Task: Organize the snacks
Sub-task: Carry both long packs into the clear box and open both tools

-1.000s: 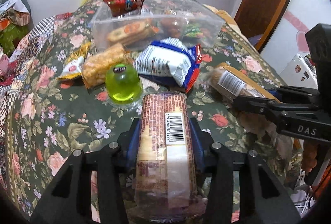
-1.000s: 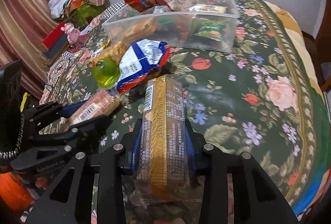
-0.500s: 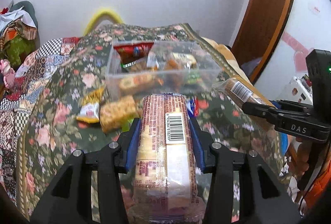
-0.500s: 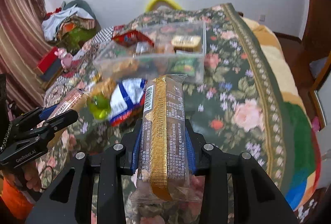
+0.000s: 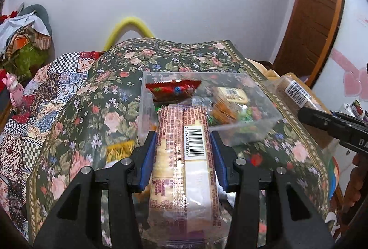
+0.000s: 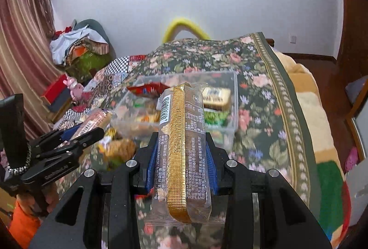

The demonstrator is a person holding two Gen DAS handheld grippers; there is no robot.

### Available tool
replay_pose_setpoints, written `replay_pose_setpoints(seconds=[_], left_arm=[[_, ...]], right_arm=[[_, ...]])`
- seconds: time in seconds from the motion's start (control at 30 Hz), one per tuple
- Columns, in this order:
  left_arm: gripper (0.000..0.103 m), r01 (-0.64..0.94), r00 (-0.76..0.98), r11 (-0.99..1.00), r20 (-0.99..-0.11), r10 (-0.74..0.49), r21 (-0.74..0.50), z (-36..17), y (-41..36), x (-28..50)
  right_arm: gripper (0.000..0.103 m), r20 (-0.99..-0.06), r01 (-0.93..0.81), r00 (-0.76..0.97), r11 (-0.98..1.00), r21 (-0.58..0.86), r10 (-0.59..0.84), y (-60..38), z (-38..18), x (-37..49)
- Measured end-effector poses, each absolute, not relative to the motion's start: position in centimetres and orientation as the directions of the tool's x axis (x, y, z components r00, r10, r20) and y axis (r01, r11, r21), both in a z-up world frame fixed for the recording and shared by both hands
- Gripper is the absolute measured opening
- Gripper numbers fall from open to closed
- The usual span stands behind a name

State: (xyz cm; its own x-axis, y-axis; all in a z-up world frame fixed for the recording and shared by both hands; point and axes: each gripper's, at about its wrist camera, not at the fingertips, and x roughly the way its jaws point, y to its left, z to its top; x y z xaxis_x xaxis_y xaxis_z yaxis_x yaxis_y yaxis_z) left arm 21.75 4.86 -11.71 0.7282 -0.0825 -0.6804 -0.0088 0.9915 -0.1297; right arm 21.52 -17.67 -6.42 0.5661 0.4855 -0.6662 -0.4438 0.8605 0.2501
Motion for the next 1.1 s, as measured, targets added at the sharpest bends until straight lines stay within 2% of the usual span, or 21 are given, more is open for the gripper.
replay_pose_setpoints(seconds=[0.27,0.73,1.1], left_arm=[[0.046,-0.001,0.683,0.985,-0.719,-0.126,-0.174,-13.6,6.1,26.5],[0.046,-0.012,0.657,0.989,-0.746,-0.104,-0.148,-15.5,7.3,32.0],[0.046,-0.016,0.644,0.993,-0.761,-0.078,-0.115,-16.5,7.4,34.1]], right_arm=[[0.033,-0.668,-0.449,0.558,0.857,0.254,0.491,-15.1,-6.8,25.1],[0.033,-0.743,-0.437,0.495,0.868,0.235,0.451,-10.8,-10.4,30.6],[0.034,-0.768,-0.415,0.473,0.878,0.238,0.432,-9.6,-12.0,32.6]])
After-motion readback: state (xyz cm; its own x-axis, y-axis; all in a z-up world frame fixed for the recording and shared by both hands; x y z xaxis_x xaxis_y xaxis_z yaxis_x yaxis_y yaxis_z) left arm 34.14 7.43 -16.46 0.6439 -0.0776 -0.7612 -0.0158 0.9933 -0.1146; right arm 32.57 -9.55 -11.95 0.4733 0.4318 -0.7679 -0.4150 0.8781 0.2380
